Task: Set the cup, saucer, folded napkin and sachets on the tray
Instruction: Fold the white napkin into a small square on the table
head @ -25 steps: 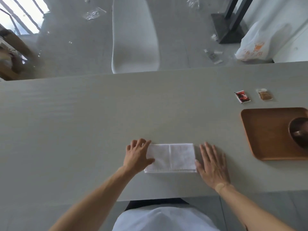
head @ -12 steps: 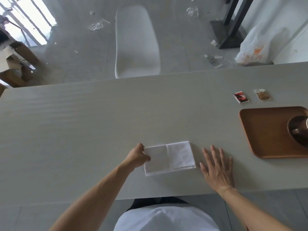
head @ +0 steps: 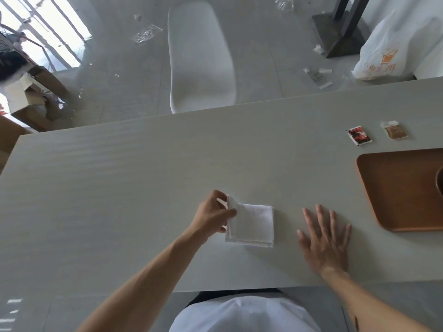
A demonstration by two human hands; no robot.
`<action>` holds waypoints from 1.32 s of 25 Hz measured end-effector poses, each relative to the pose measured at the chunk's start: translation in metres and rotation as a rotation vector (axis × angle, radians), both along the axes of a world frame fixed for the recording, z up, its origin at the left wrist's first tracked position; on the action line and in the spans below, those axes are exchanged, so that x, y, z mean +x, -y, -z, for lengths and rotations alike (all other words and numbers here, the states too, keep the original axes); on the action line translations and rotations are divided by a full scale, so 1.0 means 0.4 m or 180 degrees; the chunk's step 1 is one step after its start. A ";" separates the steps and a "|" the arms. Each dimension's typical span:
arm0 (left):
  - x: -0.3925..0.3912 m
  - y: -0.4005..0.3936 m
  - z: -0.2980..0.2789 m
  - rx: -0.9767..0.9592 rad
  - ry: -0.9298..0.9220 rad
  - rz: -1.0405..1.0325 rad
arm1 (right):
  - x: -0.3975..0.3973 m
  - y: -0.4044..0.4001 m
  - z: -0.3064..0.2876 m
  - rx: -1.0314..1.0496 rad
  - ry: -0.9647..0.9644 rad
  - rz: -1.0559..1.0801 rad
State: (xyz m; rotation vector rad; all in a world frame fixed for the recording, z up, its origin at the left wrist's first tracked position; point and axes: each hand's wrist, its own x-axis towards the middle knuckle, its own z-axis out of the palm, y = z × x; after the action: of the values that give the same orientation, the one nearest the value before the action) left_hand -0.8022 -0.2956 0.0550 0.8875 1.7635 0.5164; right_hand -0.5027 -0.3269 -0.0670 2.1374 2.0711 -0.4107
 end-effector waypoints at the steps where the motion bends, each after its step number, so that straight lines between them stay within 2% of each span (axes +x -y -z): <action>1: 0.028 0.001 0.000 0.0049 -0.0043 0.0086 | 0.002 0.000 0.003 0.0050 -0.0033 0.0025; 3: 0.085 -0.001 0.010 0.0126 -0.0215 0.0267 | 0.004 -0.007 0.006 0.0101 -0.0093 0.0041; 7: 0.188 0.004 0.055 0.0188 -0.0983 0.0692 | 0.005 -0.008 0.016 0.0203 -0.0137 -0.0001; 11: 0.269 -0.002 0.103 0.0130 -0.1214 0.0701 | 0.014 -0.009 0.022 0.0202 -0.0163 -0.0022; 17: 0.296 -0.026 0.162 0.0245 -0.1186 0.0434 | 0.018 -0.005 0.027 0.0295 -0.0227 -0.0029; 23: 0.275 -0.021 0.186 0.0263 -0.0869 0.0934 | 0.019 -0.004 0.023 0.0351 -0.0229 -0.0018; 24: 0.268 -0.022 0.179 0.0177 -0.0646 0.0912 | 0.020 -0.005 0.020 0.0355 -0.0231 -0.0013; 27: 0.214 -0.011 0.153 -0.0041 0.0542 0.0373 | 0.020 -0.006 0.012 0.0346 -0.0208 -0.0015; 28: 0.185 -0.003 0.147 0.0061 0.0682 0.0263 | 0.019 -0.005 0.005 0.0329 -0.0219 -0.0016; 31: 0.095 0.033 0.139 0.0514 0.0526 -0.0093 | 0.003 -0.014 -0.021 0.0420 -0.0385 0.0046; 33: 0.051 0.054 0.148 0.0982 -0.0157 -0.0200 | -0.025 -0.030 -0.048 0.0655 -0.0677 0.0355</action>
State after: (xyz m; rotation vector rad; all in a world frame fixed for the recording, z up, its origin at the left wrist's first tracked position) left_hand -0.7817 -0.3174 -0.0042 1.0670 1.7890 0.8297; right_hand -0.5128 -0.3148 -0.0479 2.4325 2.1978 -0.4762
